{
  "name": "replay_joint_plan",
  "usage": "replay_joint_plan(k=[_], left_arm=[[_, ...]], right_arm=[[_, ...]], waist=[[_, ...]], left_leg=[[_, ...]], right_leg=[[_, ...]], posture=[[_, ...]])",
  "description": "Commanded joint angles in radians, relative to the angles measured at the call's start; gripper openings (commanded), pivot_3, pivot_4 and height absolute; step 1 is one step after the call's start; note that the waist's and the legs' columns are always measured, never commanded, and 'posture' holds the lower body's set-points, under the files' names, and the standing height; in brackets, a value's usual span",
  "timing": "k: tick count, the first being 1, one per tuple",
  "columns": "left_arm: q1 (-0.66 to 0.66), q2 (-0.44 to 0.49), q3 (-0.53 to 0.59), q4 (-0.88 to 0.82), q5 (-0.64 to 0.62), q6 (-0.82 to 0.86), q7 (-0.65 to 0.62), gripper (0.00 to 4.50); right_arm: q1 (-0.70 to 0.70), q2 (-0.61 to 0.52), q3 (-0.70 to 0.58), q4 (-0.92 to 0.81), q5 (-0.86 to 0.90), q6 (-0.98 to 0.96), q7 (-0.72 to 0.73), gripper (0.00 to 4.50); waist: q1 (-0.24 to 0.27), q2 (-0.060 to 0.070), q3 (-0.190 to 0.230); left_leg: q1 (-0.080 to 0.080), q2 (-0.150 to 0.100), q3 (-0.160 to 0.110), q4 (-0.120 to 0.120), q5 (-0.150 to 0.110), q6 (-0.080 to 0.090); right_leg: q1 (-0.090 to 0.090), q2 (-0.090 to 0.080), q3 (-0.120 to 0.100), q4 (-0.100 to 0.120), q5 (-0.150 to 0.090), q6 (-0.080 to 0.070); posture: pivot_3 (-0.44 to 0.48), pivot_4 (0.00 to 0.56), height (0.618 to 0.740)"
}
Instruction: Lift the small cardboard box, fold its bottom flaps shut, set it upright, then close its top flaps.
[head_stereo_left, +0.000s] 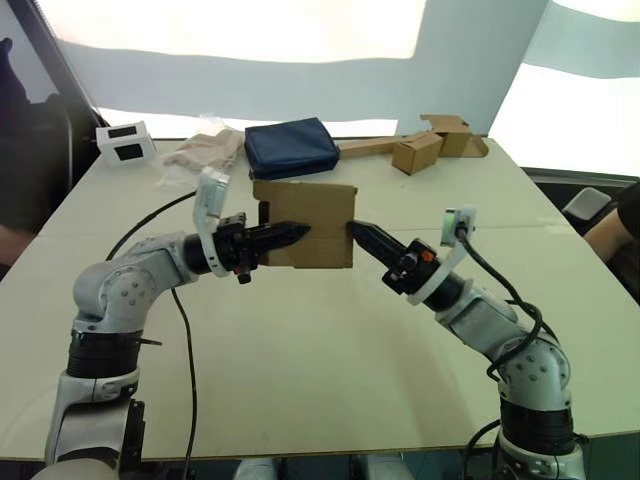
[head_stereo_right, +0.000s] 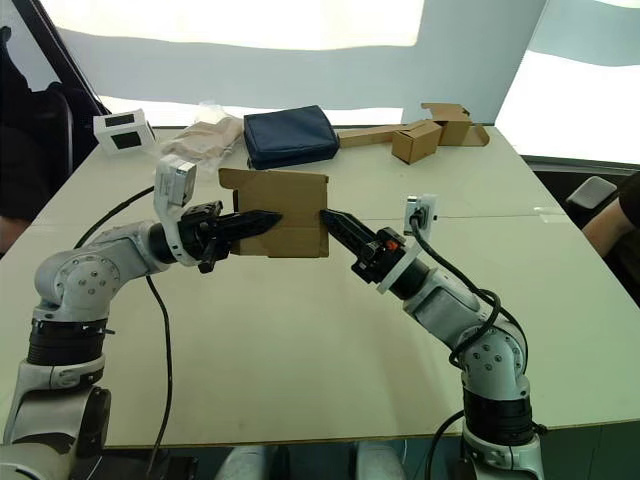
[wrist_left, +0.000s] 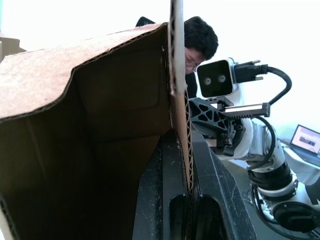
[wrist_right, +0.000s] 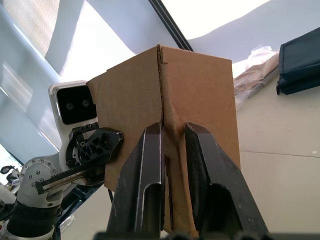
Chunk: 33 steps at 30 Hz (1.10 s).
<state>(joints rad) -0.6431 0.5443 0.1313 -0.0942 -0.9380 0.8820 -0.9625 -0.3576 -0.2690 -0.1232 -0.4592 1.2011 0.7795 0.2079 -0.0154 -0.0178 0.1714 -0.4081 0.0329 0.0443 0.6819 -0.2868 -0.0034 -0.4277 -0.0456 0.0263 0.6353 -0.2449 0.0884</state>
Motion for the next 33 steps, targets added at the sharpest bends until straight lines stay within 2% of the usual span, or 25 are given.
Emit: replay_joint_plan(k=[1, 6, 13, 20, 33], left_arm=[[-0.015, -0.014, -0.020, -0.034, 0.010, -0.022, -0.010, 0.00], [-0.017, -0.033, -0.018, -0.039, 0.013, -0.022, -0.005, 0.00], [-0.034, -0.073, 0.021, -0.032, -0.029, 0.004, 0.042, 0.00], [-0.066, -0.124, 0.068, -0.013, -0.095, 0.028, 0.128, 0.00], [-0.061, -0.127, 0.079, -0.017, -0.120, 0.030, 0.160, 0.00]], right_arm=[[-0.033, 0.025, 0.046, -0.073, 0.056, 0.012, -0.018, 0.67], [-0.032, -0.005, 0.077, -0.100, 0.094, 0.062, -0.011, 0.67], [-0.012, -0.051, 0.016, -0.085, 0.169, 0.059, -0.024, 0.67], [0.010, -0.037, 0.036, -0.088, 0.207, 0.042, -0.044, 0.67], [0.057, -0.074, -0.042, -0.080, 0.292, -0.023, -0.070, 0.67]], waist=[[0.000, 0.000, 0.000], [0.001, 0.000, 0.000], [0.001, 0.000, 0.000], [0.000, 0.000, 0.000], [0.001, 0.000, 0.000]], left_leg=[[0.000, 0.000, 0.000, 0.000, 0.000, 0.000], [0.000, 0.000, 0.000, 0.000, 0.000, 0.000], [0.000, 0.000, 0.000, 0.000, 0.000, 0.000], [0.000, 0.000, 0.000, 0.000, 0.000, 0.000], [0.000, 0.000, 0.000, 0.000, 0.000, 0.000]], right_leg=[[0.000, 0.000, 0.000, 0.000, 0.000, 0.000], [0.000, 0.000, 0.000, 0.000, 0.000, 0.000], [0.000, 0.000, 0.000, 0.000, 0.000, 0.000], [0.000, 0.000, 0.000, 0.000, 0.000, 0.001], [0.000, 0.000, 0.000, 0.000, 0.000, 0.000]], posture=[[0.000, 0.150, 0.740], [0.000, 0.150, 0.740], [0.000, 0.150, 0.740], [0.000, 0.150, 0.740], [0.000, 0.150, 0.740]])
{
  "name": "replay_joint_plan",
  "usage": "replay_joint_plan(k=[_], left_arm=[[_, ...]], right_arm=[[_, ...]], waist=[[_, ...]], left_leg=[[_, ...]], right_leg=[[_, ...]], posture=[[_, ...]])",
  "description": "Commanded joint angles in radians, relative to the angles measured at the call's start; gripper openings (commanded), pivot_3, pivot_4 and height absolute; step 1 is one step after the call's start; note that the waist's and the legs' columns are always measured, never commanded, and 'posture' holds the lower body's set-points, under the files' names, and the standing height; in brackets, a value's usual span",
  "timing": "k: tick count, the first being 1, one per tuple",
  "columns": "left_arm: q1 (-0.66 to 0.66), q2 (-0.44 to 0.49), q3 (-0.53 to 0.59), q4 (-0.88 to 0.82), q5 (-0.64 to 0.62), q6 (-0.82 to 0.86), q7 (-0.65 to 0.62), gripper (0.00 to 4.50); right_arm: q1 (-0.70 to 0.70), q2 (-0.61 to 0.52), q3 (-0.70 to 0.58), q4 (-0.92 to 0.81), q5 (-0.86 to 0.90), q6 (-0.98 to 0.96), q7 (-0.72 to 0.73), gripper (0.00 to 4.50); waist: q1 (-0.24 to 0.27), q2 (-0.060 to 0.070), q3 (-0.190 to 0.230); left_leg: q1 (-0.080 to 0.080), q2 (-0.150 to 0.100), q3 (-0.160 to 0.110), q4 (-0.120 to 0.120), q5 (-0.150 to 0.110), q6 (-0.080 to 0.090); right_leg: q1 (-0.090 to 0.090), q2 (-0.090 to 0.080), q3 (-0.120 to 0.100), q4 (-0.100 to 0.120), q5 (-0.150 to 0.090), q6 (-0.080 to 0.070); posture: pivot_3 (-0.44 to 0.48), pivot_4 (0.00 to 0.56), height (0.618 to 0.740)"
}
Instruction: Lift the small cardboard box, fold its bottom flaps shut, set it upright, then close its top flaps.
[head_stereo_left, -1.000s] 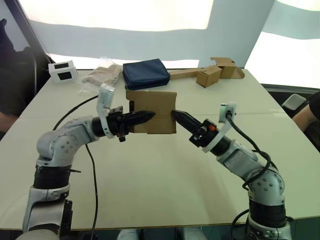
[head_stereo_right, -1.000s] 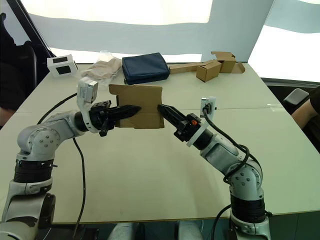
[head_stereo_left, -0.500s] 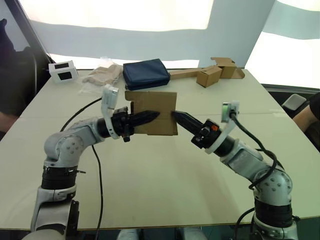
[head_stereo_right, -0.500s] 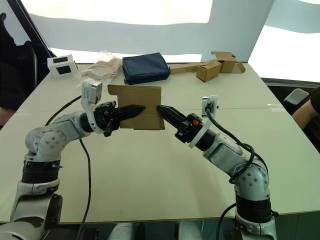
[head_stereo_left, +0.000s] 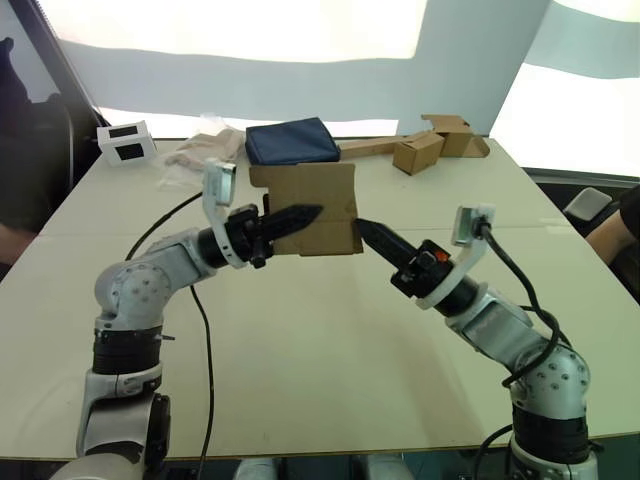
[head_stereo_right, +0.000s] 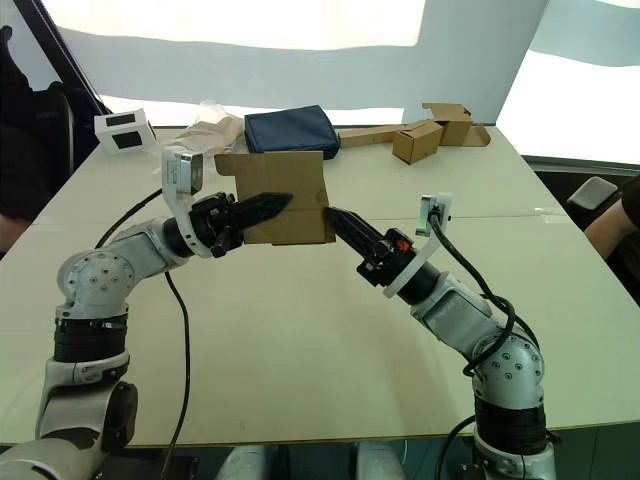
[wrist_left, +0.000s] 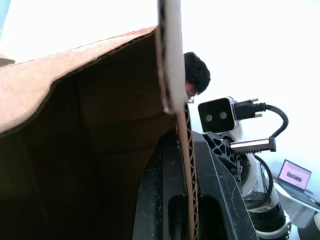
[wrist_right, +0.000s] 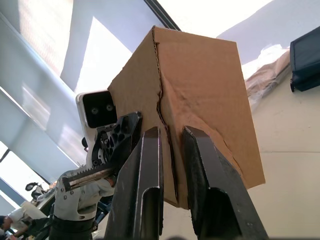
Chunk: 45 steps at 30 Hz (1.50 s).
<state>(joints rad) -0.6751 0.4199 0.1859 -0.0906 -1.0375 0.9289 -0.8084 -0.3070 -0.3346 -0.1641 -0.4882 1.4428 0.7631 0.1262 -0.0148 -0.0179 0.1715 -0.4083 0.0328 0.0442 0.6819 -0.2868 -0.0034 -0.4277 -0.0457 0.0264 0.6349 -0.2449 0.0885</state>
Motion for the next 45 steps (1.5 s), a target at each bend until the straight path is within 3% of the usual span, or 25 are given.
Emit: replay_joint_plan(k=[1, 4, 18, 29, 40, 45], left_arm=[[-0.030, -0.003, 0.024, -0.019, -0.020, -0.018, 0.008, 0.00], [-0.035, -0.005, 0.022, -0.013, -0.018, -0.022, 0.009, 0.00], [-0.037, -0.013, 0.027, -0.015, -0.029, -0.020, 0.014, 0.00], [-0.047, -0.028, 0.030, -0.005, -0.035, -0.015, 0.024, 0.00], [-0.043, -0.025, 0.031, -0.011, -0.027, -0.016, 0.014, 0.00], [-0.040, -0.018, 0.021, -0.015, -0.020, -0.016, -0.001, 0.00]], right_arm=[[0.011, -0.008, -0.004, -0.049, 0.056, -0.011, 0.010, 0.67], [0.019, -0.013, -0.008, -0.044, 0.062, -0.020, 0.012, 0.02], [0.036, -0.010, -0.048, 0.022, 0.062, -0.082, -0.021, 0.02], [-0.023, 0.037, 0.102, 0.018, -0.064, -0.051, -0.003, 0.02], [0.040, -0.070, -0.019, 0.018, -0.045, -0.042, 0.034, 0.02], [-0.011, -0.097, -0.061, 0.064, -0.051, -0.050, 0.045, 0.02]], waist=[[0.000, 0.000, 0.000], [0.000, 0.000, 0.000], [0.000, 0.000, 0.000], [-0.001, 0.000, 0.000], [0.002, 0.000, 0.000], [-0.002, 0.000, 0.000]], left_leg=[[0.000, 0.000, 0.000, 0.000, 0.000, 0.000], [0.000, 0.000, 0.000, 0.000, 0.000, 0.000], [0.000, 0.000, 0.000, 0.000, 0.000, 0.000], [0.000, 0.000, 0.000, 0.000, 0.000, 0.000], [-0.001, 0.000, 0.000, 0.000, 0.000, 0.000], [-0.001, 0.000, 0.000, 0.000, 0.000, 0.000]], right_leg=[[0.000, 0.000, 0.000, 0.000, 0.000, 0.000], [0.000, 0.000, 0.000, 0.000, 0.000, 0.000], [0.000, 0.000, 0.000, 0.000, 0.000, 0.000], [0.000, 0.000, 0.000, 0.000, 0.000, 0.000], [0.000, 0.000, 0.000, -0.002, 0.000, 0.000], [0.000, 0.000, 0.000, -0.002, 0.000, 0.000]], posture=[[0.000, 0.150, 0.740], [0.000, 0.150, 0.740], [0.000, 0.150, 0.740], [0.000, 0.150, 0.740], [0.000, 0.150, 0.740], [0.000, 0.150, 0.740]])
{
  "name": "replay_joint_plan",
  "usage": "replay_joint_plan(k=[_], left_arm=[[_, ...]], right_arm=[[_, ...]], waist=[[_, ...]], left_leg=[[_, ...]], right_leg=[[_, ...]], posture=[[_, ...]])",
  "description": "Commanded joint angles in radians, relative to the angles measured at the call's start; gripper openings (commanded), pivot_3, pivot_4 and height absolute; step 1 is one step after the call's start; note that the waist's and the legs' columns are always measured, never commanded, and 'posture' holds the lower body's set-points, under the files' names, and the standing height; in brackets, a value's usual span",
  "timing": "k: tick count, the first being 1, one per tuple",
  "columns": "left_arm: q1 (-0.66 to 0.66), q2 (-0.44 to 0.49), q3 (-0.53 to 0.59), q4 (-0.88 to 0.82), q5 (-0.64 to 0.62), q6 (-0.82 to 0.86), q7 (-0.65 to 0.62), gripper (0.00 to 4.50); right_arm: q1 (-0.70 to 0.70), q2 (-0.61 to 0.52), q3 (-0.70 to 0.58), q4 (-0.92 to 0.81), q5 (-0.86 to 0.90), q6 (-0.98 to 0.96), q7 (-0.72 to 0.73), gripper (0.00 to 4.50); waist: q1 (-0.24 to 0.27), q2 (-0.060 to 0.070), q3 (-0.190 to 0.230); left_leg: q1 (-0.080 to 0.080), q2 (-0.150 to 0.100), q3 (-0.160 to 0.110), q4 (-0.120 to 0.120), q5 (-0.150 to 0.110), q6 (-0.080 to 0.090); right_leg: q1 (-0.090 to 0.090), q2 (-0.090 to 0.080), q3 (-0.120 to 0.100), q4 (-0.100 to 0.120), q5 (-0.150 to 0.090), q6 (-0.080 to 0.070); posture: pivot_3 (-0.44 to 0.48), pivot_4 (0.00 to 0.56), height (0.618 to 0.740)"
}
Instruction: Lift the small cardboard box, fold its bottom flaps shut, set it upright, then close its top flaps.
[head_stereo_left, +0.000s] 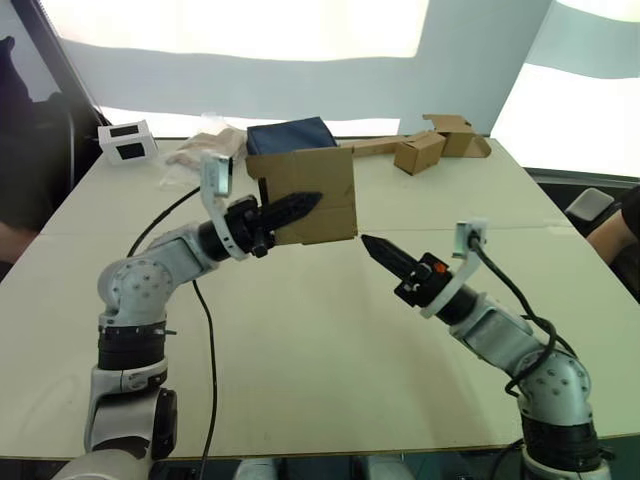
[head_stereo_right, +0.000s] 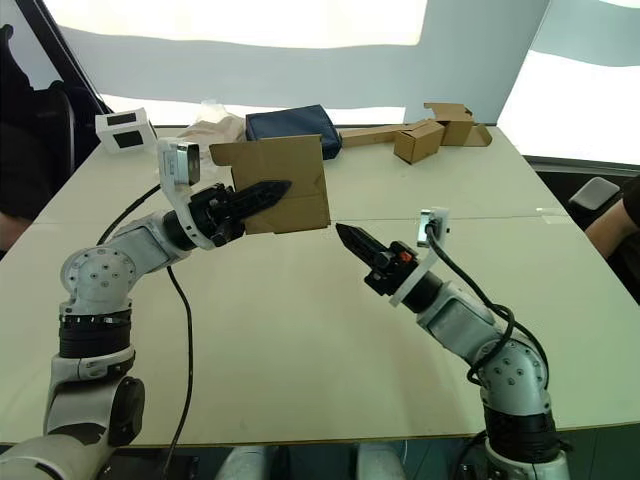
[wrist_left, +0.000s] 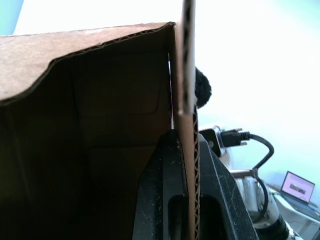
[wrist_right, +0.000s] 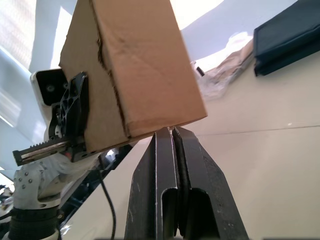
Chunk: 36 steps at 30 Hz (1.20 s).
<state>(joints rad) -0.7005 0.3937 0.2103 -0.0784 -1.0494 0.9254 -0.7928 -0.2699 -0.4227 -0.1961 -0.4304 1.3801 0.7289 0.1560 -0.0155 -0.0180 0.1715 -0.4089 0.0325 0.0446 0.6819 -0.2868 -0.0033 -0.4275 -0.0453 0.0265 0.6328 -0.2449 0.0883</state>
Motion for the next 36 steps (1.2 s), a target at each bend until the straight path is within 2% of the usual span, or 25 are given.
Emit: replay_joint_plan(k=[1, 8, 13, 18, 21, 25, 29, 33, 36], left_arm=[[-0.014, 0.008, -0.004, -0.028, -0.008, -0.012, -0.018, 0.00], [-0.006, 0.004, -0.024, -0.050, -0.007, -0.008, -0.019, 0.00], [-0.001, 0.006, -0.034, -0.063, -0.006, -0.011, -0.013, 0.00], [-0.007, 0.028, -0.048, -0.067, 0.016, -0.015, -0.024, 0.00], [-0.016, 0.078, -0.090, -0.066, 0.072, -0.030, -0.077, 0.00], [-0.045, 0.151, -0.218, -0.055, 0.210, -0.082, -0.168, 0.00], [-0.158, 0.215, -0.407, 0.006, 0.440, -0.176, -0.240, 0.00], [-0.275, 0.263, -0.544, 0.068, 0.551, -0.185, -0.376, 0.00], [-0.361, 0.260, -0.652, 0.094, 0.647, -0.209, -0.451, 0.00]], right_arm=[[-0.067, -0.006, -0.028, 0.016, 0.005, -0.017, 0.016, 0.02], [-0.210, 0.073, 0.064, 0.065, -0.073, -0.007, 0.017, 0.02], [-0.210, 0.109, 0.106, 0.038, -0.088, 0.014, 0.033, 0.02], [-0.171, 0.062, 0.041, 0.015, -0.077, 0.021, 0.028, 0.02], [-0.131, 0.003, -0.023, -0.011, -0.057, 0.027, 0.023, 0.02], [-0.033, -0.122, -0.083, -0.043, -0.104, 0.044, 0.053, 0.02], [0.091, -0.271, -0.108, -0.057, -0.234, 0.038, 0.165, 0.02], [0.130, -0.331, -0.102, -0.074, -0.326, 0.014, 0.228, 0.02], [0.138, -0.342, -0.101, -0.081, -0.367, 0.006, 0.250, 0.02]], waist=[[-0.003, 0.000, 0.000], [-0.001, 0.000, 0.000], [0.004, 0.000, 0.000], [0.003, 0.000, 0.000], [0.003, 0.000, 0.000], [0.004, 0.000, 0.000], [0.007, 0.000, 0.000], [-0.002, 0.000, 0.000], [0.002, 0.000, 0.000]], left_leg=[[0.000, 0.000, 0.000, 0.000, 0.000, 0.000], [0.000, 0.000, 0.000, 0.000, 0.000, 0.000], [0.000, 0.000, -0.001, -0.001, 0.000, 0.000], [-0.001, 0.000, 0.000, -0.001, 0.000, 0.000], [-0.001, 0.000, 0.000, -0.001, 0.000, 0.000], [-0.001, -0.001, 0.000, -0.001, 0.000, 0.000], [-0.001, -0.001, 0.002, -0.001, 0.000, 0.000], [0.000, -0.001, 0.003, -0.001, 0.000, 0.000], [0.000, 0.000, 0.002, -0.001, 0.000, 0.001]], right_leg=[[0.000, 0.000, 0.000, 0.000, 0.000, 0.000], [0.000, 0.001, 0.000, 0.001, 0.001, 0.001], [0.000, 0.000, 0.000, 0.000, 0.001, 0.001], [0.000, -0.002, 0.000, 0.000, 0.001, 0.001], [0.000, -0.001, 0.000, 0.000, 0.000, 0.000], [0.000, -0.001, 0.000, 0.000, -0.001, -0.002], [0.000, 0.000, -0.001, -0.002, -0.001, -0.002], [0.000, 0.000, 0.001, -0.002, -0.001, -0.002], [0.000, 0.001, 0.001, -0.001, -0.001, -0.002]], posture=[[0.000, 0.150, 0.740], [0.000, 0.150, 0.740], [0.000, 0.150, 0.740], [0.000, 0.150, 0.740], [0.000, 0.150, 0.740], [0.000, 0.150, 0.740], [0.000, 0.150, 0.740], [0.000, 0.150, 0.740], [0.000, 0.150, 0.740]])
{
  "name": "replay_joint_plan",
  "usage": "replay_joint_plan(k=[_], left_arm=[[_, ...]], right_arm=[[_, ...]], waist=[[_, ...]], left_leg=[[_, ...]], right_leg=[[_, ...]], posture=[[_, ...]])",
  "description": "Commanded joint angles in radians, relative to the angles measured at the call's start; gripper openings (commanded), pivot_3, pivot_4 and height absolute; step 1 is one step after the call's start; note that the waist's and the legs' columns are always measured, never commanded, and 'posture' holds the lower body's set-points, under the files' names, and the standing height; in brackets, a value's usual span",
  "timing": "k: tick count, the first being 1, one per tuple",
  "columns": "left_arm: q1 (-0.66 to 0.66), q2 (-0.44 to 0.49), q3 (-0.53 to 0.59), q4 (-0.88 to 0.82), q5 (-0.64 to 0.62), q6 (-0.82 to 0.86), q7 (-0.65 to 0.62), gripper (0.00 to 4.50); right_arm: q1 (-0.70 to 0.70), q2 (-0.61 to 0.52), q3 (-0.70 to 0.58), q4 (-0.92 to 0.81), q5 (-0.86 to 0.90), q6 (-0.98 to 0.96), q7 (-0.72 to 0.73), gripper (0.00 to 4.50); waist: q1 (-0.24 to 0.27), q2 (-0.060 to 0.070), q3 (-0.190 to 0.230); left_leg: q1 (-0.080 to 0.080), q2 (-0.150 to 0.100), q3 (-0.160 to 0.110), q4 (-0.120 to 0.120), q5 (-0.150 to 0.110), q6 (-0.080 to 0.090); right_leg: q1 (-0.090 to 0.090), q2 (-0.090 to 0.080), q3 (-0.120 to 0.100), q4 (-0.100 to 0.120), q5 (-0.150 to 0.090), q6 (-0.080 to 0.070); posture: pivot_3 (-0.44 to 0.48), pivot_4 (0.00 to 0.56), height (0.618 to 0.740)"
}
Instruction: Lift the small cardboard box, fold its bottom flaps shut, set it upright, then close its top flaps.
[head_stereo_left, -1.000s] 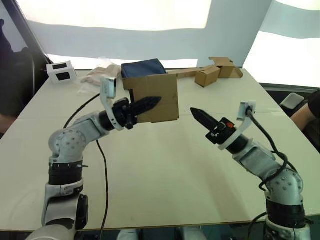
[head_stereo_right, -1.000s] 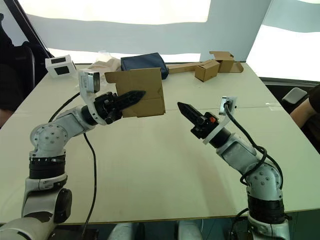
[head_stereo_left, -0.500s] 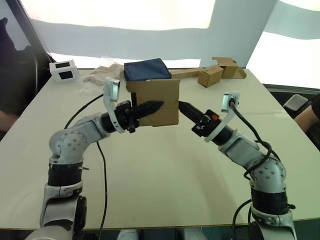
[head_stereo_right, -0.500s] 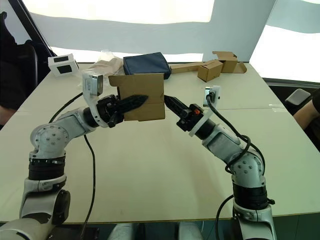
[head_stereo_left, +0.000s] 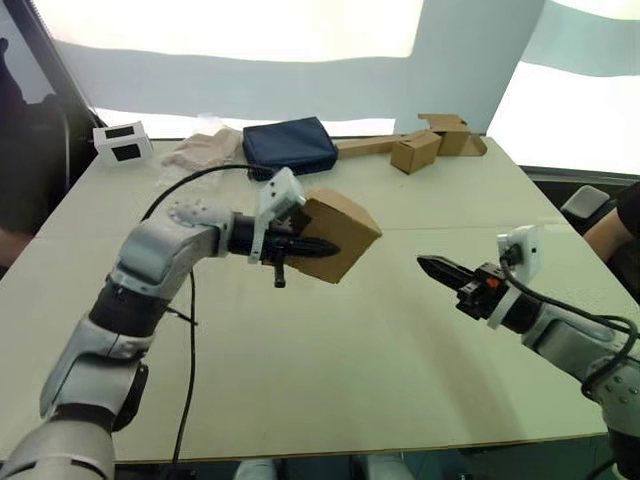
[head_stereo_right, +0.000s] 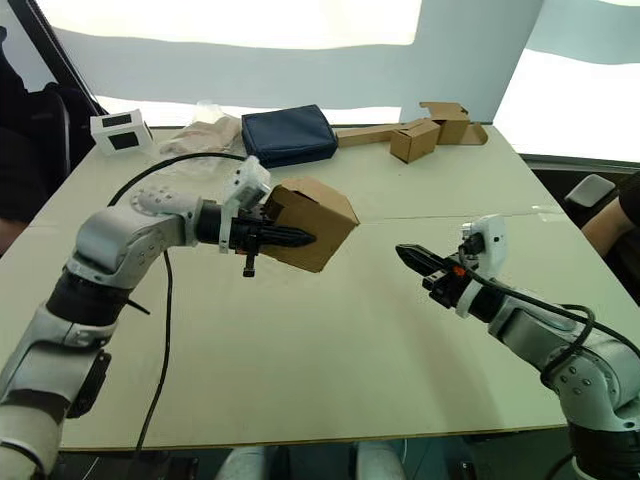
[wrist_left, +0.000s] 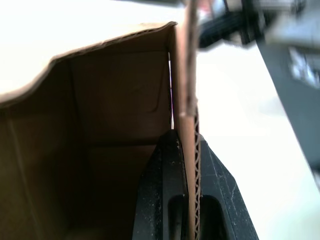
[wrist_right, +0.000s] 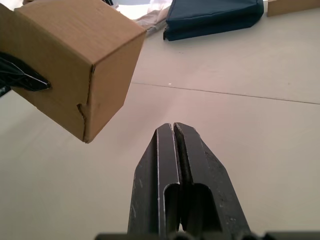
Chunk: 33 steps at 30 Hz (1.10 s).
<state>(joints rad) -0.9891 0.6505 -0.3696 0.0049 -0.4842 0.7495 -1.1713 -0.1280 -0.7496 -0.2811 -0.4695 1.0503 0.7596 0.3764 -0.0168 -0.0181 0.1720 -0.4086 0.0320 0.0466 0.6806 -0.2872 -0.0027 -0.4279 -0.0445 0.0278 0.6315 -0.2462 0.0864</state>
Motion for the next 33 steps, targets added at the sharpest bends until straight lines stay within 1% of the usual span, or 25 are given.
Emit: replay_joint_plan(k=[1, 5, 8, 11, 13, 14, 16, 17, 18, 19, 20, 21, 25, 27, 30, 33], left_arm=[[-0.099, -0.002, -0.108, 0.018, 0.110, -0.026, -0.092, 0.00], [-0.160, -0.048, -0.250, 0.076, 0.257, -0.075, -0.135, 0.00], [-0.173, -0.086, -0.301, 0.122, 0.338, -0.117, -0.145, 0.00], [-0.179, -0.112, -0.333, 0.158, 0.390, -0.129, -0.166, 0.77], [-0.174, -0.123, -0.354, 0.166, 0.422, -0.123, -0.179, 1.49], [-0.170, -0.124, -0.356, 0.167, 0.434, -0.127, -0.186, 2.03], [-0.169, -0.126, -0.346, 0.155, 0.440, -0.099, -0.194, 2.73], [-0.176, -0.127, -0.335, 0.148, 0.438, -0.079, -0.197, 3.25], [-0.188, -0.127, -0.321, 0.143, 0.433, -0.057, -0.204, 3.58], [-0.205, -0.129, -0.302, 0.144, 0.427, -0.040, -0.206, 4.10], [-0.225, -0.134, -0.278, 0.148, 0.418, -0.020, -0.204, 4.37], [-0.250, -0.139, -0.253, 0.155, 0.407, 0.011, -0.201, 4.48], [-0.333, -0.136, -0.153, 0.175, 0.355, 0.135, -0.198, 4.48], [-0.349, -0.115, -0.106, 0.166, 0.326, 0.196, -0.200, 4.48], [-0.330, -0.061, -0.043, 0.125, 0.275, 0.239, -0.221, 4.48], [-0.268, -0.002, 0.015, 0.120, 0.230, 0.210, -0.243, 4.48]], right_arm=[[-0.002, -0.014, -0.014, -0.046, -0.051, -0.027, 0.032, 0.02], [0.020, -0.009, 0.022, -0.091, -0.124, -0.033, 0.039, 0.02], [0.050, -0.011, 0.046, -0.132, -0.164, -0.031, 0.054, 0.02], [0.069, -0.007, 0.066, -0.160, -0.210, -0.038, 0.053, 0.00], [0.081, 0.011, 0.058, -0.174, -0.212, -0.035, 0.042, 0.00], [0.083, 0.017, 0.055, -0.178, -0.215, -0.034, 0.039, 0.00], [0.096, 0.022, 0.047, -0.186, -0.221, -0.032, 0.039, 0.00], [0.101, 0.023, 0.042, -0.189, -0.222, -0.030, 0.040, 0.00], [0.107, 0.024, 0.037, -0.192, -0.221, -0.028, 0.041, 0.00], [0.110, 0.025, 0.031, -0.195, -0.218, -0.026, 0.042, 0.00], [0.115, 0.025, 0.027, -0.198, -0.216, -0.025, 0.043, 0.00], [0.118, 0.024, 0.023, -0.200, -0.215, -0.024, 0.045, 0.00], [0.113, 0.017, 0.010, -0.190, -0.208, -0.020, 0.055, 0.00], [0.106, 0.013, 0.007, -0.180, -0.209, -0.018, 0.063, 0.00], [0.087, 0.006, 0.011, -0.157, -0.218, -0.014, 0.083, 0.00], [0.048, 0.000, 0.033, -0.123, -0.235, -0.009, 0.102, 0.00]], waist=[[0.005, 0.000, 0.000], [0.008, 0.000, 0.000], [0.008, 0.000, 0.000], [0.005, 0.000, 0.000], [0.005, 0.000, 0.000], [0.006, 0.000, 0.000], [0.006, 0.000, 0.000], [0.006, 0.000, 0.000], [0.007, 0.000, 0.000], [0.006, 0.000, 0.000], [0.006, 0.000, 0.000], [0.007, -0.001, 0.001], [0.007, -0.001, 0.001], [0.004, -0.001, 0.001], [0.000, 0.000, 0.001], [0.001, 0.000, 0.001]], left_leg=[[0.000, 0.000, 0.000, 0.000, 0.000, 0.000], [-0.001, 0.000, 0.000, 0.000, 0.000, 0.001], [-0.002, -0.001, 0.000, 0.000, -0.001, 0.002], [-0.003, -0.001, 0.000, 0.000, -0.002, 0.004], [-0.003, -0.001, -0.001, 0.000, -0.002, 0.004], [-0.003, 0.000, -0.001, 0.000, -0.002, 0.004], [-0.002, 0.000, -0.001, 0.001, -0.002, 0.004], [-0.002, 0.000, -0.001, 0.001, -0.002, 0.004], [-0.002, 0.000, -0.001, 0.001, -0.002, 0.004], [-0.002, 0.000, -0.001, 0.001, -0.002, 0.004], [-0.003, 0.000, -0.001, 0.001, -0.002, 0.004], [-0.003, 0.000, -0.001, 0.001, -0.002, 0.004], [-0.003, -0.001, -0.001, 0.002, -0.002, 0.004], [-0.003, -0.001, -0.001, 0.002, -0.003, 0.004], [-0.002, 0.000, -0.001, 0.002, -0.003, 0.005], [-0.001, 0.000, -0.003, 0.001, -0.003, 0.005]], right_leg=[[0.000, 0.001, 0.000, 0.000, 0.000, 0.000], [0.000, 0.000, 0.000, 0.000, -0.001, 0.001], [0.000, 0.000, 0.000, -0.001, -0.001, 0.002], [-0.001, 0.000, 0.001, 0.000, -0.002, 0.003], [-0.001, 0.000, 0.001, 0.000, -0.002, 0.003], [-0.001, 0.000, 0.001, 0.000, -0.002, 0.003], [-0.001, 0.000, 0.000, 0.000, -0.002, 0.003], [-0.001, 0.000, 0.000, 0.000, -0.002, 0.003], [-0.001, 0.000, 0.000, 0.000, -0.002, 0.003], [-0.001, 0.000, 0.001, 0.000, -0.002, 0.003], [-0.001, 0.000, 0.001, 0.000, -0.002, 0.003], [-0.001, 0.000, 0.001, 0.000, -0.002, 0.003], [-0.001, 0.000, 0.000, 0.000, -0.002, 0.003], [-0.001, 0.000, 0.000, 0.000, -0.002, 0.004], [-0.001, 0.001, 0.001, 0.001, -0.001, 0.006], [-0.001, 0.002, 0.000, 0.003, -0.001, 0.006]], posture=[[0.000, 0.150, 0.740], [0.000, 0.150, 0.740], [0.000, 0.150, 0.740], [0.000, 0.150, 0.740], [0.000, 0.150, 0.740], [0.000, 0.150, 0.740], [0.000, 0.150, 0.740], [0.000, 0.150, 0.740], [0.000, 0.150, 0.740], [0.000, 0.150, 0.740], [0.000, 0.150, 0.740], [0.000, 0.150, 0.740], [0.000, 0.150, 0.740], [0.000, 0.150, 0.740], [0.000, 0.150, 0.740], [0.000, 0.150, 0.740]])
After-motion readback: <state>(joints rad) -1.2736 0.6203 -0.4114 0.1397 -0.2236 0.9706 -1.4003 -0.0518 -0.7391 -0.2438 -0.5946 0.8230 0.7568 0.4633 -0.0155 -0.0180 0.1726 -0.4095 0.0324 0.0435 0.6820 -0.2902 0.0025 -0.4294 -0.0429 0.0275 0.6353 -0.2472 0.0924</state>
